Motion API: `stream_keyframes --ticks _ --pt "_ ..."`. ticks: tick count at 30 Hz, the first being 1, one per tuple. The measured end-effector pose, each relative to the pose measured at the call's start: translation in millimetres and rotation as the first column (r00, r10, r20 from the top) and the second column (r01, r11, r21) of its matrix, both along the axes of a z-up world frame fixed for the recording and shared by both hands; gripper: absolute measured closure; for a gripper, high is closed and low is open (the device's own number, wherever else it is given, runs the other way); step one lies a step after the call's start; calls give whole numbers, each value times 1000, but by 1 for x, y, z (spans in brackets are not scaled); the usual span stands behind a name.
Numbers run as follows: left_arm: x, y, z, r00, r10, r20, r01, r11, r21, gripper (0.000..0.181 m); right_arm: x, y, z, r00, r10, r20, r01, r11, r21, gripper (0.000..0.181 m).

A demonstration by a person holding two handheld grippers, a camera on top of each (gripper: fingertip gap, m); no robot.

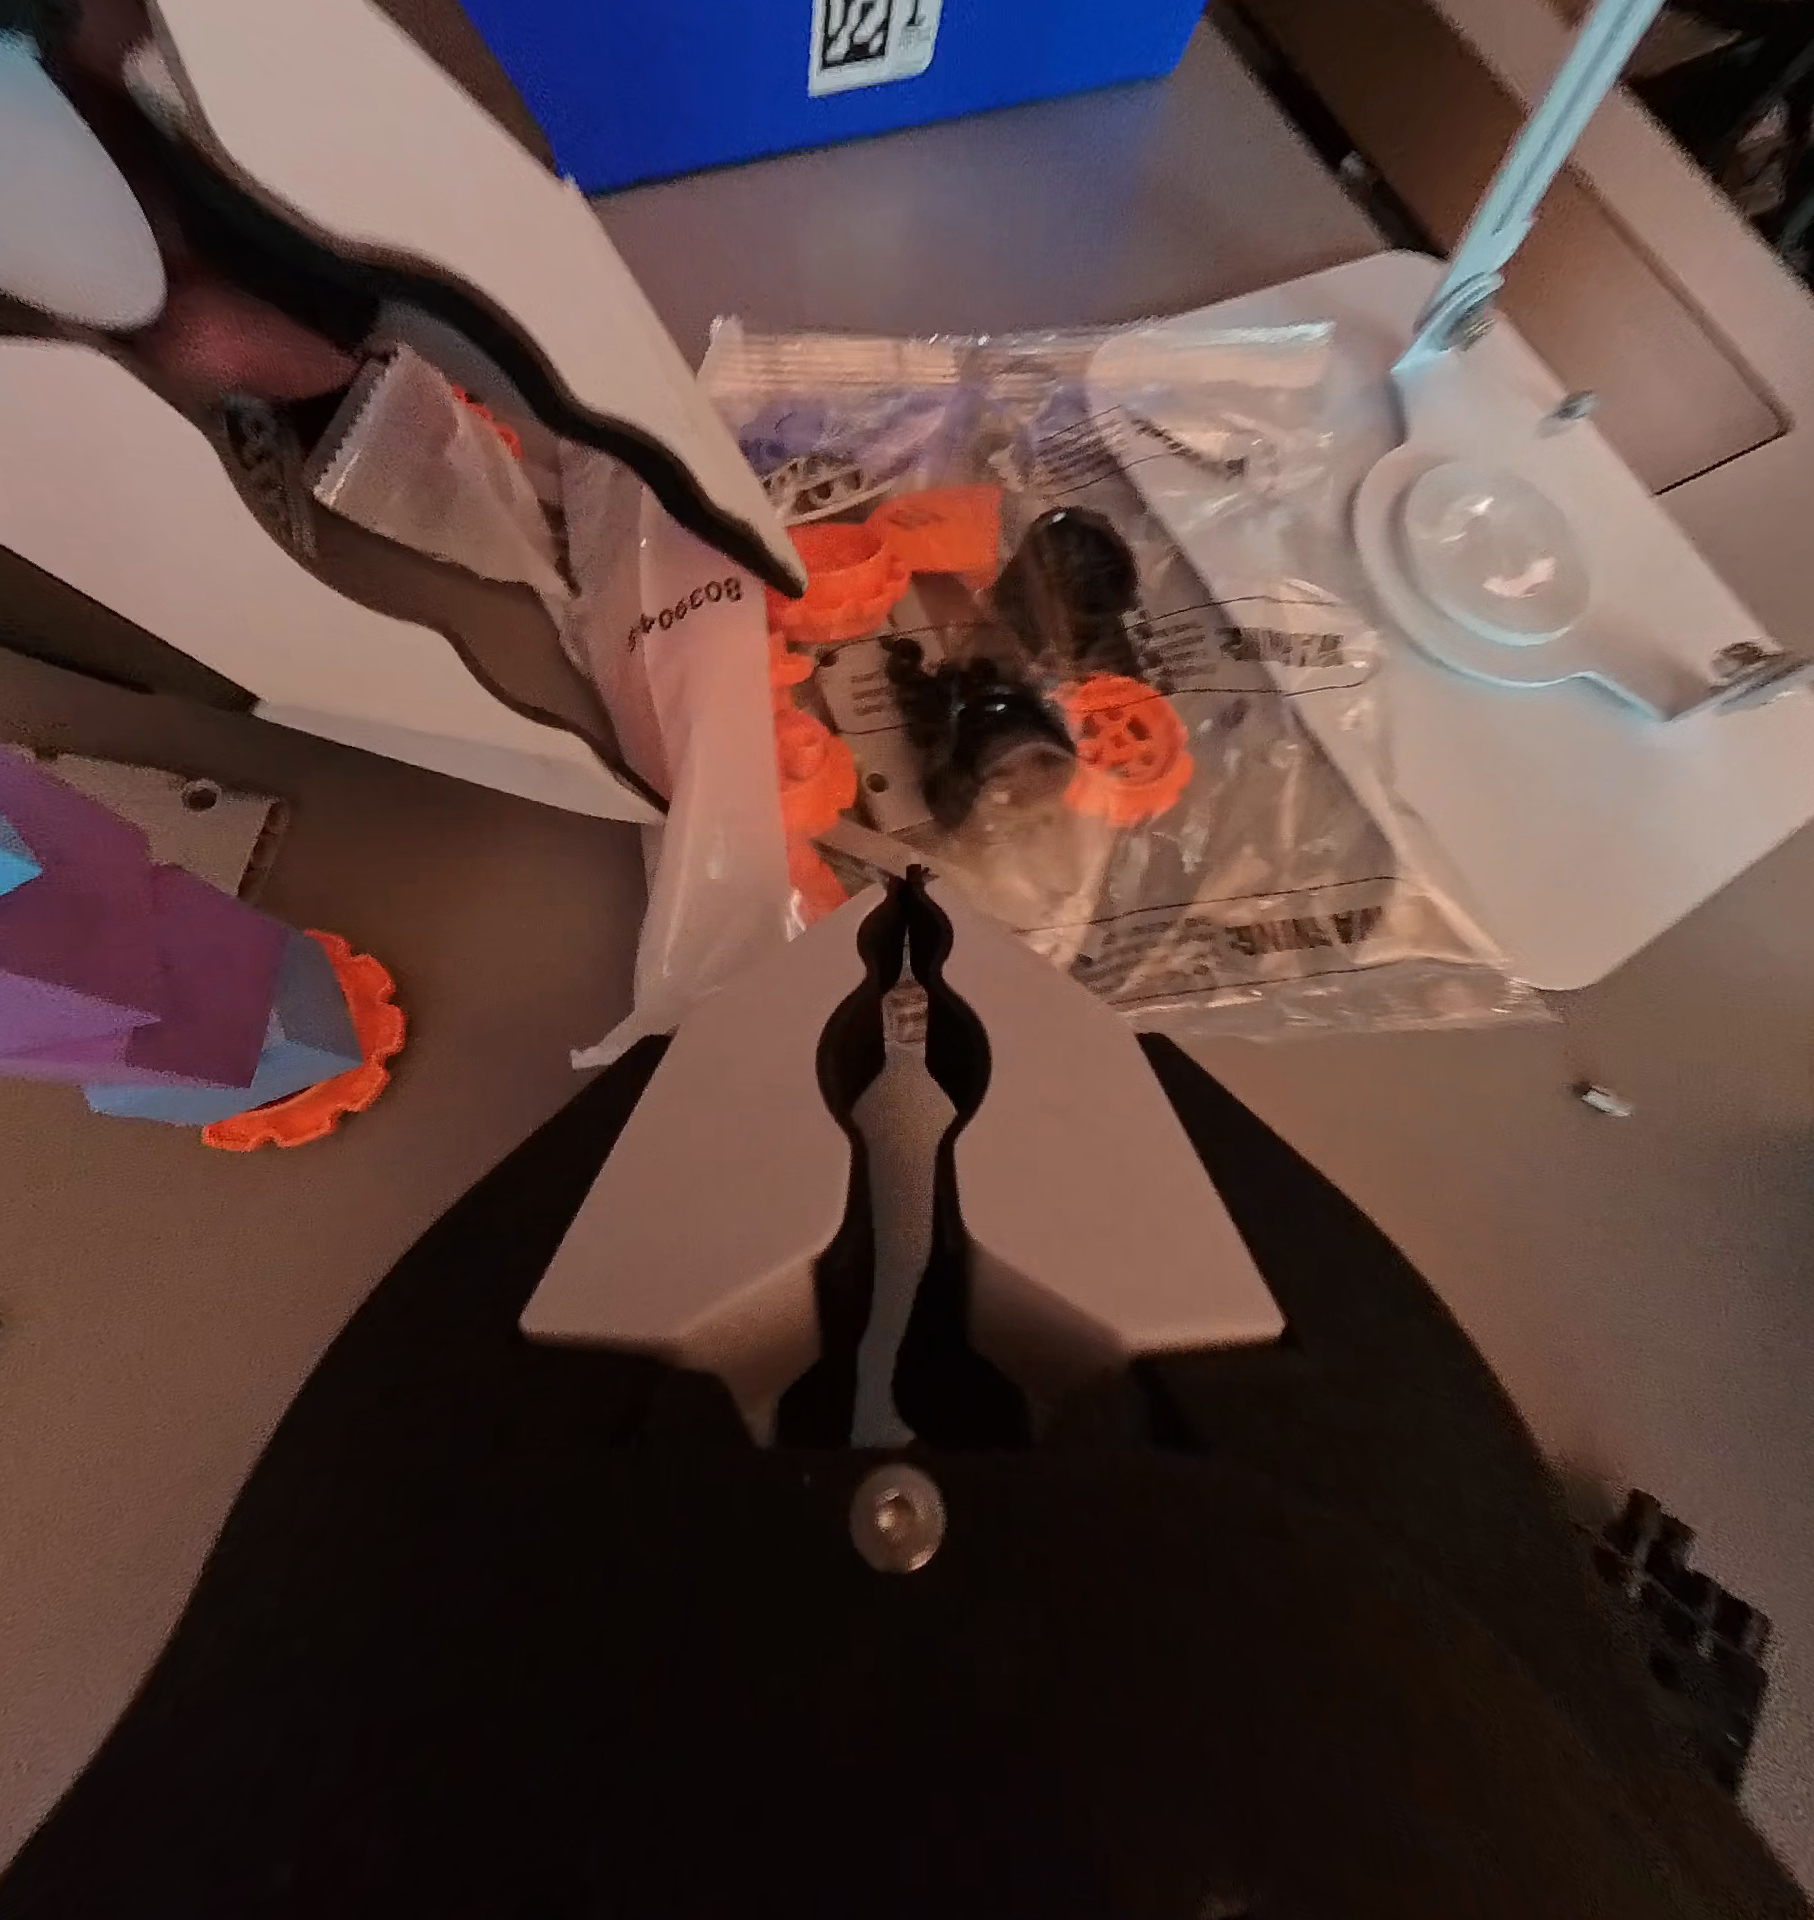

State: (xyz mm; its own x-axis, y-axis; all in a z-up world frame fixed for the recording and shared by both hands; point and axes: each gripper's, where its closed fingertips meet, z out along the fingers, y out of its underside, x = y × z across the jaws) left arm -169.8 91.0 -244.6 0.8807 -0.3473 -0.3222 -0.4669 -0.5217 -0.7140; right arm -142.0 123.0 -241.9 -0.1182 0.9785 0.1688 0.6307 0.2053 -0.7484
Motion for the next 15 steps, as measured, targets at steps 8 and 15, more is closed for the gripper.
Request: stream_keyframes --ticks 8,15 --pt "-20 9 -7 995 103 -6 -103 994 -25 141 14 21 14 997 -65 -40 67 997 31 181" --pt "-47 6 -11 966 256 -29 -257 966 -39 148 24 32 22 992 -105 -68 107 994 19 181"
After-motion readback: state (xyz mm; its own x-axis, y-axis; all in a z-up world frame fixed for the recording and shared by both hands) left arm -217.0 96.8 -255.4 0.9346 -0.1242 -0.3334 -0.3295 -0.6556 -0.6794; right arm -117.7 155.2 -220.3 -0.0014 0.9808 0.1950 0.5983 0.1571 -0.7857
